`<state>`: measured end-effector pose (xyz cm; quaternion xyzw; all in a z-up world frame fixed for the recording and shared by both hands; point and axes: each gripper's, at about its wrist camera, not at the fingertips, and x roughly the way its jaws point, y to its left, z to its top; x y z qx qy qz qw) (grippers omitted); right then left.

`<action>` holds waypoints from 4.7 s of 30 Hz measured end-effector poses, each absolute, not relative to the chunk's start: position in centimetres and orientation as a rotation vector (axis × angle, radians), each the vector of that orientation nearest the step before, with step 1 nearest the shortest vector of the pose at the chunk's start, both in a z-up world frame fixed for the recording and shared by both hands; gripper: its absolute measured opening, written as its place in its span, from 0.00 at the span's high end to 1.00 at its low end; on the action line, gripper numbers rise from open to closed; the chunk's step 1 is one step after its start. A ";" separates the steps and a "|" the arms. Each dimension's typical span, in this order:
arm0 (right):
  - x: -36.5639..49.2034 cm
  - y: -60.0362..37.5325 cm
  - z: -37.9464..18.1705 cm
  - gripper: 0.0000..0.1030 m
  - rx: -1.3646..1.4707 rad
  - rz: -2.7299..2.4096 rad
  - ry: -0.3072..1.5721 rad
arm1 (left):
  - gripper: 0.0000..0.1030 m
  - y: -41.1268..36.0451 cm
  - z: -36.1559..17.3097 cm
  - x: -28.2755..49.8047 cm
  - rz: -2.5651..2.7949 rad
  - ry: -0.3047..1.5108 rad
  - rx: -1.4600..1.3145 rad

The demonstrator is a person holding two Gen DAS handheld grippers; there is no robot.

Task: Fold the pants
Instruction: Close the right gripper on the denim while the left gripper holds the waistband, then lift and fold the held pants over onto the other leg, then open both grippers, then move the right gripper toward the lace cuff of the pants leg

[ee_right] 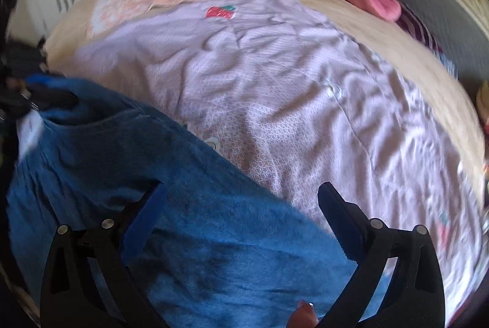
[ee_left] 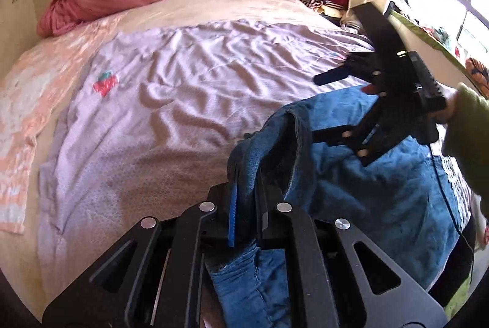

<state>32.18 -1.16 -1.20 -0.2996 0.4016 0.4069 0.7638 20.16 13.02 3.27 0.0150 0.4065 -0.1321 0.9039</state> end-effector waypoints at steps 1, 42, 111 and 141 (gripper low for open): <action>32.0 -1.1 -1.2 0.39 -0.654 0.902 0.880 | 0.97 13.0 3.4 20.0 -0.276 0.840 0.035; 2.4 -8.7 -1.2 0.94 -0.293 0.791 0.903 | 0.96 10.5 0.5 1.0 -0.351 0.782 0.162; 8.7 -8.9 -4.7 0.54 -0.089 0.663 1.055 | 0.66 7.0 -4.3 2.2 -0.265 0.879 0.024; 13.4 -20.3 3.4 0.39 -0.005 0.472 0.878 | 0.43 -2.4 0.5 3.9 -0.518 0.811 -0.005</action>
